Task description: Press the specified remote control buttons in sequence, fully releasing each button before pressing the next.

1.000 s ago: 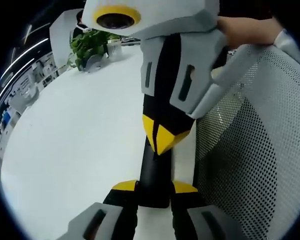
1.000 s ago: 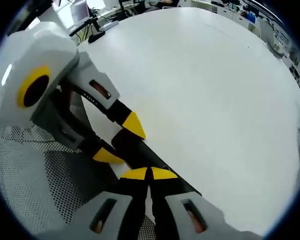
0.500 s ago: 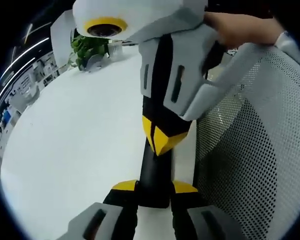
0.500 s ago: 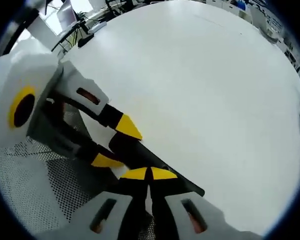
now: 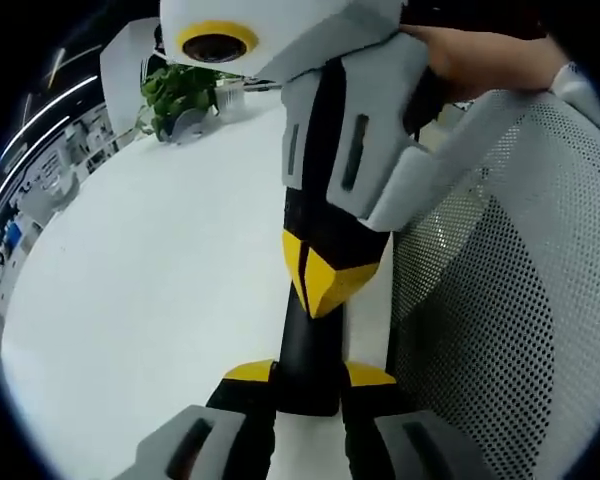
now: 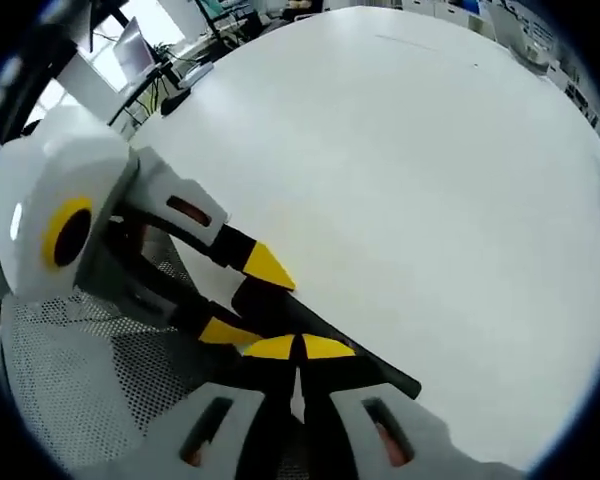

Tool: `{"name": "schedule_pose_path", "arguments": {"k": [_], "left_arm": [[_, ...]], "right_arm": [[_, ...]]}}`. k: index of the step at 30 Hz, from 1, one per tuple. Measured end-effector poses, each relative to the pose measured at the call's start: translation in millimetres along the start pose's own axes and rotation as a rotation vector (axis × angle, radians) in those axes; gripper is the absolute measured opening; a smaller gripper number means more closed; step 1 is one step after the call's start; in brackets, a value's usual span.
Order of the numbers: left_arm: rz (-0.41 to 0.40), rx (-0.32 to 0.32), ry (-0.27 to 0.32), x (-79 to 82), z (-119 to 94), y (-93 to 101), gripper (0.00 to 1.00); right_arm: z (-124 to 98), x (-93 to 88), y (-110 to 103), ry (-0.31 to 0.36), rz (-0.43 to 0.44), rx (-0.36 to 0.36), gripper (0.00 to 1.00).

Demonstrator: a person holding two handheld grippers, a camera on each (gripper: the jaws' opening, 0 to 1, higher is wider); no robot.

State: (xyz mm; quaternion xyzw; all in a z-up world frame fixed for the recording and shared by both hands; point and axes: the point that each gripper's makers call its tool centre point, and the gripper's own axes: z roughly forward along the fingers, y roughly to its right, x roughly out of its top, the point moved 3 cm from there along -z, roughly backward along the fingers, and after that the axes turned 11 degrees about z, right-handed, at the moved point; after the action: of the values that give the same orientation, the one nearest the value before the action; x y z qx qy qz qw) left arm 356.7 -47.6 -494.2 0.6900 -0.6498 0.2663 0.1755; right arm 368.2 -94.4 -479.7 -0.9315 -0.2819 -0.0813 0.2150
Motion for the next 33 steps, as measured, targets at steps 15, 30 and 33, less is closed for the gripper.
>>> {"name": "schedule_pose_path", "arguments": {"k": [15, 30, 33], "left_arm": [[-0.005, -0.001, -0.005, -0.1, 0.2, -0.2, 0.25], [-0.001, -0.003, -0.013, 0.1, 0.4, -0.3, 0.25], [-0.001, -0.001, -0.010, 0.1, 0.2, -0.2, 0.25]], "right_arm": [[3.5, -3.1, -3.3, -0.011, -0.062, -0.026, 0.00], [5.4, -1.0, 1.3, -0.040, -0.018, -0.017, 0.00], [6.1, -0.6, 3.1, -0.029, 0.007, 0.024, 0.00]]}}
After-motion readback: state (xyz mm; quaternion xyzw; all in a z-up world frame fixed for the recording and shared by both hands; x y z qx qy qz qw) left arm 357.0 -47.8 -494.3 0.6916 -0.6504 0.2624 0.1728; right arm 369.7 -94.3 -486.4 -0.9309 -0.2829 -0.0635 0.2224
